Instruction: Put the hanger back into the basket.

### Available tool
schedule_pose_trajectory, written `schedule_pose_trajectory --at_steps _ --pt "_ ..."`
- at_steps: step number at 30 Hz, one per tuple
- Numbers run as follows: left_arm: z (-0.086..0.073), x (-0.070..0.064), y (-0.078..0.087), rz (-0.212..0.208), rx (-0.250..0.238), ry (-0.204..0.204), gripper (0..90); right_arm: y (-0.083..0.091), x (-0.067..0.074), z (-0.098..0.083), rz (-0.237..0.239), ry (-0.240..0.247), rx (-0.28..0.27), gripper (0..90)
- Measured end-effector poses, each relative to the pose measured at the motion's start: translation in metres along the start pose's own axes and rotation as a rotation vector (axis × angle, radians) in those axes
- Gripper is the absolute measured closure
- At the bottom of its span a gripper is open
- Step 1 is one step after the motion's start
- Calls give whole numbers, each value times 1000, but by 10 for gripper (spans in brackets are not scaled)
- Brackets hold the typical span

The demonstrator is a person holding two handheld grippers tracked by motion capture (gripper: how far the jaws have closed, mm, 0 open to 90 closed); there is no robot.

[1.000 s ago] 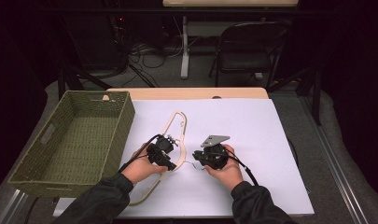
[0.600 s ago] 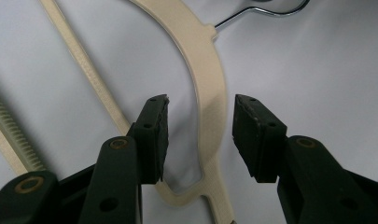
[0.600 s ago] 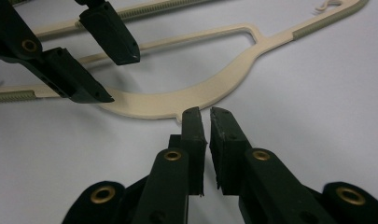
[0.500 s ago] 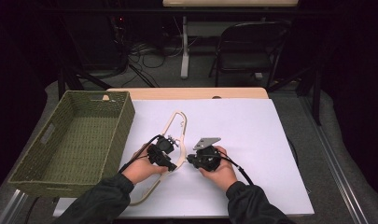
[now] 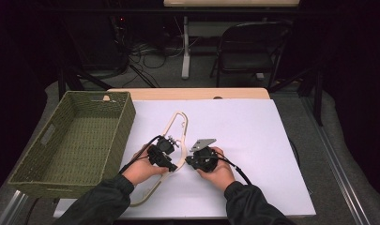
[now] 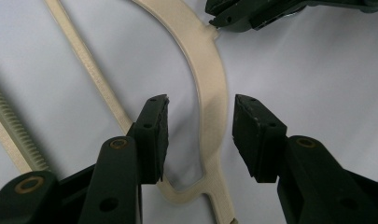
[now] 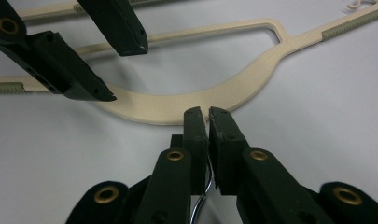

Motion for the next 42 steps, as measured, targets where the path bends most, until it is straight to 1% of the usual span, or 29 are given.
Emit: schedule_pose_trajectory --at_steps 7,11,14,21,23,26,27,30,31,40,42 --pt "0 0 -1 -4 -2 3 557 -1 0 -1 7 -1 3 858" --pt "0 0 -1 -3 -1 2 556 -1 0 -1 9 10 9 871" --pt "0 0 -1 -4 -1 3 556 0 0 -1 13 10 13 878" --pt "-1 0 -3 -5 3 1 555 0 1 -1 9 18 1 887" --pt "-1 0 -3 -3 3 -1 555 0 1 0 13 32 4 889" --pt "-1 0 -4 -5 3 -1 555 1 1 0 13 34 2 894" --pt "-2 0 -4 -6 3 0 555 3 2 2 23 26 -16 900" --pt "-2 0 -5 -7 3 1 555 5 1 4 12 33 -20 900" --pt "-2 -1 -6 -6 6 2 556 3 2 3 14 35 -8 900" --pt "-3 0 -6 -10 2 2 555 2 0 1 19 32 -2 894" --pt "-3 0 -6 -10 4 1 555 2 0 0 25 43 7 887"
Point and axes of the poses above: each handheld gripper's, and its own axes: y roughly backward along the jaws, z roughly out of its top, x roughly to its left, the point moved 6 cm from there along -y, roughly forward along the jaws, and after that the axes turned 2 degrees about x, right-handed, at the moved point
